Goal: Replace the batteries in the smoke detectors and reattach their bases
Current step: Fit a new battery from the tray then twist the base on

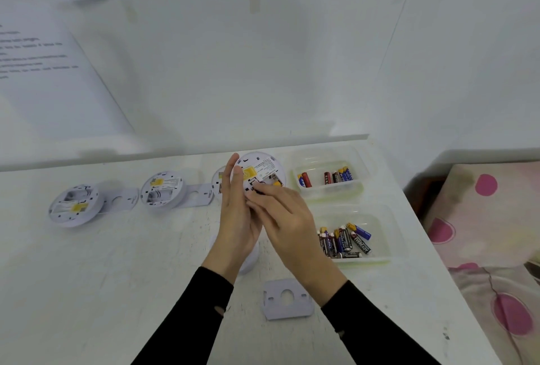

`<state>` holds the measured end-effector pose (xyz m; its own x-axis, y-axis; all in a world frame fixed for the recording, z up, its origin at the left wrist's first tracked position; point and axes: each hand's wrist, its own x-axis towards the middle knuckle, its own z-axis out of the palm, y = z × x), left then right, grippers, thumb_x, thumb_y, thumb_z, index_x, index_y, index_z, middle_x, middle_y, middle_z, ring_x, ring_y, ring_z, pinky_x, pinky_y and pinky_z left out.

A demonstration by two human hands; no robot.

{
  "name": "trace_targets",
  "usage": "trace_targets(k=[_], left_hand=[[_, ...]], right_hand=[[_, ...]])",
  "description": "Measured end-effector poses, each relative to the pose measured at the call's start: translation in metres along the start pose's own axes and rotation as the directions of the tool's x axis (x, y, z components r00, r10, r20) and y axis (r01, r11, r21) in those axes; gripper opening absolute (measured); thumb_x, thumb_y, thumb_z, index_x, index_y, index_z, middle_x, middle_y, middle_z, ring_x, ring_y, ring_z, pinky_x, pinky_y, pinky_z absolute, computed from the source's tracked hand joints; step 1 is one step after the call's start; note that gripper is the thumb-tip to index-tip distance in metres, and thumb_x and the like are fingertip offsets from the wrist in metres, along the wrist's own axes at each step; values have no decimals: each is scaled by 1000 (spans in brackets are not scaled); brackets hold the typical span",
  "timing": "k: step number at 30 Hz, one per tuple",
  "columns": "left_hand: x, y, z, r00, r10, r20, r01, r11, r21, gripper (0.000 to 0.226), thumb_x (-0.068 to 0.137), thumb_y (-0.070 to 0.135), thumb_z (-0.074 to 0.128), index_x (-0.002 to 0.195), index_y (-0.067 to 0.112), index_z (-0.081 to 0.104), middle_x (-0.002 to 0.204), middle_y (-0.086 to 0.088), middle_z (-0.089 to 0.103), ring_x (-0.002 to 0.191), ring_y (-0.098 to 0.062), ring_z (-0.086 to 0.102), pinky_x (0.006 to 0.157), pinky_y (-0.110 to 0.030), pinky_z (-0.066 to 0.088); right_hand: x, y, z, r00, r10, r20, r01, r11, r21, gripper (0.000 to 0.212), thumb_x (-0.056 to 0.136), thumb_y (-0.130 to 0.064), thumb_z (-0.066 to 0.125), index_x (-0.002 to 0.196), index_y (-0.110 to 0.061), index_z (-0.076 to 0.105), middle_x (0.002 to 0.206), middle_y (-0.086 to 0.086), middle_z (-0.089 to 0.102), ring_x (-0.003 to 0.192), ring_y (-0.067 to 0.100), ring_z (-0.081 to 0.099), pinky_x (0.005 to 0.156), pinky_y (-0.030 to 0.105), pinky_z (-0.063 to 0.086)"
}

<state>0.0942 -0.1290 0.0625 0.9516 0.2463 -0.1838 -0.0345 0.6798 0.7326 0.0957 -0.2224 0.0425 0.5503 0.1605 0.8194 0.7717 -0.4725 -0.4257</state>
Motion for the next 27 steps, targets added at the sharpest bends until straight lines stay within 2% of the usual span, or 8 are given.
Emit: trace_targets(k=[4, 7, 10, 13, 16, 20, 23, 27], left_hand=[[0, -2, -6, 1000, -11, 3, 11, 1000, -17, 39, 102, 38, 47, 140, 31, 50, 143, -23, 52, 133, -44, 48, 112, -52, 39], [-3, -3, -1, 1000, -14, 22, 15, 999, -36, 40, 102, 36, 46, 142, 29, 48, 135, -19, 61, 125, -37, 59, 102, -49, 51], [-2, -1, 3, 999, -43, 15, 44, 994, -102, 38, 104, 34, 44, 141, 25, 48, 132, -16, 63, 115, -33, 66, 91, -51, 57], [-1, 1, 2, 997, -71, 12, 72, 990, -124, 38, 104, 35, 43, 141, 25, 50, 134, -15, 62, 118, -36, 64, 89, -54, 56], [-3, 0, 0, 995, -89, 44, 94, 990, -109, 37, 105, 36, 41, 139, 26, 52, 131, -15, 64, 115, -34, 66, 82, -50, 58], [-6, 6, 0, 992, -77, 103, 83, 995, -62, 43, 102, 38, 43, 141, 22, 49, 133, -16, 63, 117, -36, 65, 84, -50, 59], [-4, 17, -4, 991, -56, 125, 62, 997, -45, 48, 99, 40, 46, 143, 20, 46, 137, -17, 60, 121, -36, 62, 94, -57, 53], [-4, 28, -18, 992, -70, 108, 79, 993, -86, 46, 91, 42, 54, 133, 23, 54, 132, -14, 64, 119, -36, 63, 89, -60, 54]], right_hand=[[-2, -2, 3, 991, 135, -3, -134, 988, 70, 14, 89, -14, 68, 100, -12, 76, 109, 0, 71, 105, 12, 63, 90, 37, 46], [8, -7, -3, 901, 432, 33, -431, 888, 157, 18, 82, -28, 74, 100, -28, 74, 124, -9, 59, 122, 3, 46, 106, 30, 30], [21, -9, -10, 684, 699, 207, -726, 627, 284, 63, 65, -43, 83, 119, -42, 50, 134, -17, 40, 128, 2, 35, 107, 28, 30], [31, -5, -15, 419, 809, 413, -864, 214, 457, 89, 61, -18, 91, 126, -39, 33, 134, -6, 36, 117, 4, 43, 86, 18, 45], [36, -3, -14, 332, 803, 494, -862, 44, 506, 92, 63, 0, 86, 129, -32, 31, 130, 1, 43, 105, 6, 53, 72, 16, 47], [31, -10, -18, 416, 735, 536, -867, 142, 478, 86, 73, -16, 83, 132, -35, 24, 130, -7, 42, 110, 8, 56, 86, 20, 50], [11, -20, -32, 523, 656, 544, -851, 376, 366, 72, 73, -48, 73, 130, -30, 33, 129, -14, 47, 118, -1, 49, 103, 23, 42], [-35, -15, -55, 550, 540, 637, -789, 587, 183, 55, 78, -43, 75, 122, -24, 49, 122, -13, 54, 114, -2, 52, 99, 17, 43]])
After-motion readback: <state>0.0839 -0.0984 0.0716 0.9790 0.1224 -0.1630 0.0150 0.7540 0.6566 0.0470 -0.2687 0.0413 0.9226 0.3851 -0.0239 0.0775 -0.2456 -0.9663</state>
